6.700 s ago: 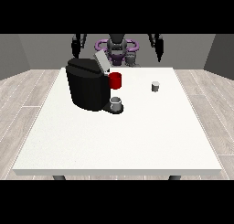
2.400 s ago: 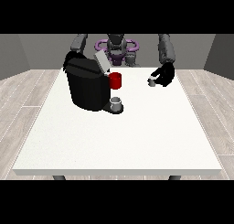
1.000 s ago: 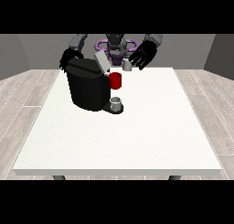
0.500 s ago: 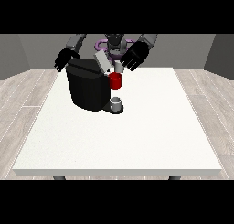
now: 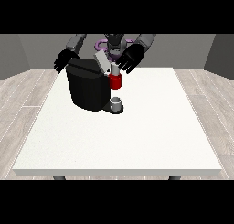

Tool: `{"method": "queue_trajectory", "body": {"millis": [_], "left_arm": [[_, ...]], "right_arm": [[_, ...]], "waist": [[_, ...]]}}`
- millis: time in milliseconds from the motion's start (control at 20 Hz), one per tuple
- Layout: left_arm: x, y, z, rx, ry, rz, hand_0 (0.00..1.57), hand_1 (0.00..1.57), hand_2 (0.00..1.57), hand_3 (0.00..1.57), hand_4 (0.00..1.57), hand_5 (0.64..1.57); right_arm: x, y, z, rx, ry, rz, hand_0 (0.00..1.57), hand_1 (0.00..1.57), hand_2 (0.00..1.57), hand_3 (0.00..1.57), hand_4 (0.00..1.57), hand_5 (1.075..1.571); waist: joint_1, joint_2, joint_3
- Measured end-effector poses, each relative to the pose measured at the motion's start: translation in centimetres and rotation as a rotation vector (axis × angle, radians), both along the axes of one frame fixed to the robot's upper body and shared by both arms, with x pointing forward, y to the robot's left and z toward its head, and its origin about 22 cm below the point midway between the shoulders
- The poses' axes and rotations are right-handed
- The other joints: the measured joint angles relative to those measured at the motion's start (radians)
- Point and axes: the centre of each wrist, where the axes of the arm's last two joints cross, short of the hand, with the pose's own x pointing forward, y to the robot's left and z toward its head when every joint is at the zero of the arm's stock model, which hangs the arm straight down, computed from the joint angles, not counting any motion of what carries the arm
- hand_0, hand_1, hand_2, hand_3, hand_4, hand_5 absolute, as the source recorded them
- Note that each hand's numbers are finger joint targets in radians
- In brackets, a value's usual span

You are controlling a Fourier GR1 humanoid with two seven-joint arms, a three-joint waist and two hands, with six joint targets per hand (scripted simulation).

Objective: Insert the coffee pod into the coffee machine and close the lid

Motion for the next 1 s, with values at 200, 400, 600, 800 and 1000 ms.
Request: {"method": "queue_trajectory", "body": {"millis": [200, 400, 600, 800, 1000], "left_arm": [[0.04, -0.77, -0.60, 0.014, -0.006, -0.013, 1.18, 1.18, 1.25, 1.18, 0.49, 1.571], [0.04, 0.01, -0.74, 0.010, -0.010, -0.005, 1.20, 1.20, 1.27, 1.20, 0.50, 1.571], [0.15, -0.44, 0.01, 0.012, -0.012, -0.021, 1.16, 1.16, 1.24, 1.18, 0.51, 1.571], [0.17, 0.00, -0.47, 0.018, -0.006, -0.010, 1.21, 1.21, 1.26, 1.19, 0.49, 1.571], [0.23, -0.36, -0.44, 0.021, -0.001, -0.010, 1.23, 1.23, 1.27, 1.18, 0.48, 1.571]], "right_arm": [[0.20, -1.18, 0.06, 0.009, -0.003, -0.012, 0.00, 0.00, 0.00, 0.00, 0.52, 1.571], [-0.46, -0.64, -0.14, 0.018, -0.010, 0.005, 0.00, 0.00, 0.00, 0.00, 0.54, 1.571], [-0.16, -0.89, -0.20, 0.022, -0.020, -0.012, 0.00, 0.00, 0.00, 0.00, 0.50, 1.571], [-0.24, -0.56, 0.44, 0.024, -0.022, -0.011, 0.00, 0.00, 0.00, 0.00, 0.46, 1.571], [-0.10, -0.93, 0.34, 0.019, -0.030, -0.014, 0.00, 0.00, 0.00, 0.00, 0.44, 1.571]], "waist": [[0.006, 0.006, 0.0002], [-0.010, 0.012, 0.0003], [0.004, 0.026, 0.0002], [-0.001, 0.020, 0.0005], [0.002, 0.029, 0.0007]]}}
